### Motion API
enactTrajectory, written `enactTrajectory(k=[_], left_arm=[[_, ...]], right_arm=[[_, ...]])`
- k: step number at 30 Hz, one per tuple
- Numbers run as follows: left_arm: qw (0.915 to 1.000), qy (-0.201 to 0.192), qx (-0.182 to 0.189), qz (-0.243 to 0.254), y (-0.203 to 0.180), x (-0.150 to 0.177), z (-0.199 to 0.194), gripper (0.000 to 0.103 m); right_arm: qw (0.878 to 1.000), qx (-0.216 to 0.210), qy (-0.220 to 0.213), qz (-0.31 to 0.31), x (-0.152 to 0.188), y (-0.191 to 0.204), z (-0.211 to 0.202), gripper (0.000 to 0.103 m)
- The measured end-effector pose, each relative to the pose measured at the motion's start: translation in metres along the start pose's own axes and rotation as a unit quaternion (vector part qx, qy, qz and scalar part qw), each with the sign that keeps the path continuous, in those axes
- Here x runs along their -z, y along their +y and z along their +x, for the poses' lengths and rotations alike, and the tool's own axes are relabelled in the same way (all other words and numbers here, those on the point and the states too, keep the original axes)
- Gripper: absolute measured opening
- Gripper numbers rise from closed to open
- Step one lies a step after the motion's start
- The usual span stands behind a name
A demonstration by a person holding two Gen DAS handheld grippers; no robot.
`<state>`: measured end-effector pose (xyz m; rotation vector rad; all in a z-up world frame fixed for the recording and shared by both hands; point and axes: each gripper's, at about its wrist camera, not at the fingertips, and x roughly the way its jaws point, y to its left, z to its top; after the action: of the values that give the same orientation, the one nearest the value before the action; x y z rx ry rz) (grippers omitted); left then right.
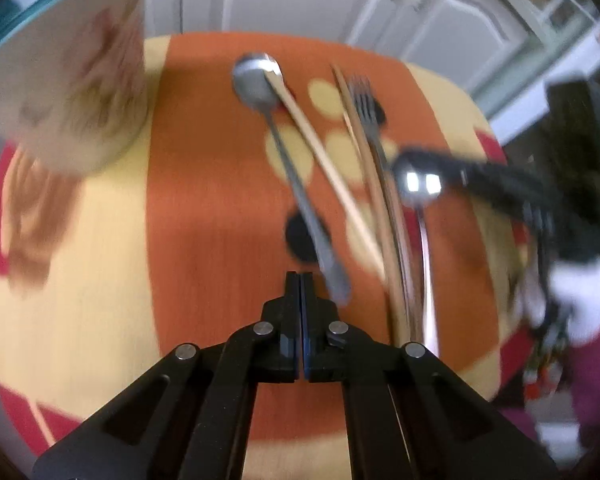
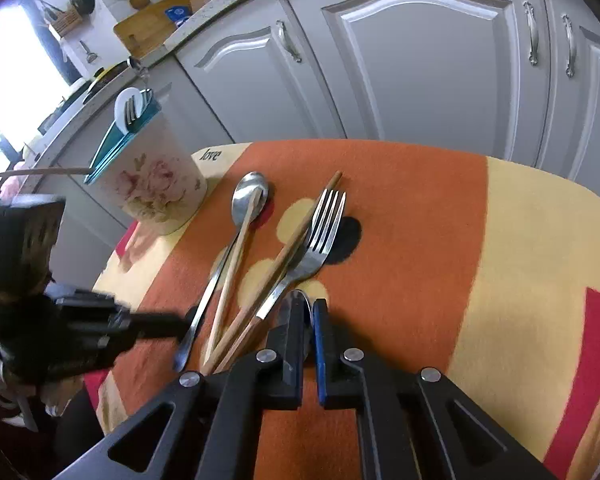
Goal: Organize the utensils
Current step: 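Grasp a wooden chopstick with the left tool while the right tool grasps a steel spoon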
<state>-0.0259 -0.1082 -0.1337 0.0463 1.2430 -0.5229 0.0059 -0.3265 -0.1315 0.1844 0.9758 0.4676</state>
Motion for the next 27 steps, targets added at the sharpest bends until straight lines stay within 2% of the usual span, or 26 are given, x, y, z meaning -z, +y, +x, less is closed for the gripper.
enactTrajectory(k=[4, 8, 10, 12, 13, 14, 15, 19, 21, 27], left_arm=[[0.9999, -0.012, -0.001, 0.007, 0.000, 0.007, -0.012, 0.000], [0.9990, -0.038, -0.006, -0.020, -0.004, -0.010, -0.013, 0.001], [0.9982, -0.052, -0.016, -0.025, -0.009, -0.025, -0.007, 0.008], [0.9977, -0.060, -0.013, -0.028, -0.015, -0.034, -0.003, 0.027], [0.9976, -0.062, -0.009, -0.029, -0.018, -0.038, -0.001, 0.032], [0.9977, -0.061, -0.013, -0.025, -0.021, -0.043, 0.004, 0.041], [0.9980, -0.050, -0.032, -0.019, -0.025, -0.047, 0.010, 0.042], [0.9973, -0.033, -0.065, -0.012, -0.032, -0.054, 0.021, 0.039], [0.9970, -0.031, -0.070, -0.013, -0.031, -0.054, 0.020, 0.020], [0.9993, -0.018, -0.019, -0.028, -0.016, -0.047, 0.015, 0.017]], right_arm=[[1.000, -0.004, 0.001, 0.006, 0.002, -0.004, 0.000, 0.003], [1.000, 0.001, -0.001, 0.011, 0.001, -0.002, 0.000, 0.003], [1.000, 0.007, 0.001, 0.006, 0.001, 0.000, 0.000, 0.003], [1.000, 0.005, 0.002, 0.006, 0.001, 0.000, -0.001, 0.003], [1.000, 0.006, 0.003, 0.007, 0.002, 0.000, -0.001, 0.003], [1.000, 0.007, 0.004, 0.007, 0.002, -0.001, -0.001, 0.003], [1.000, 0.006, 0.005, 0.008, 0.002, -0.002, -0.001, 0.003], [1.000, 0.003, 0.005, 0.012, 0.002, -0.003, -0.002, 0.003], [1.000, 0.003, 0.005, 0.012, 0.002, -0.002, -0.002, 0.004], [1.000, -0.006, 0.002, 0.021, 0.005, -0.006, -0.001, 0.004]])
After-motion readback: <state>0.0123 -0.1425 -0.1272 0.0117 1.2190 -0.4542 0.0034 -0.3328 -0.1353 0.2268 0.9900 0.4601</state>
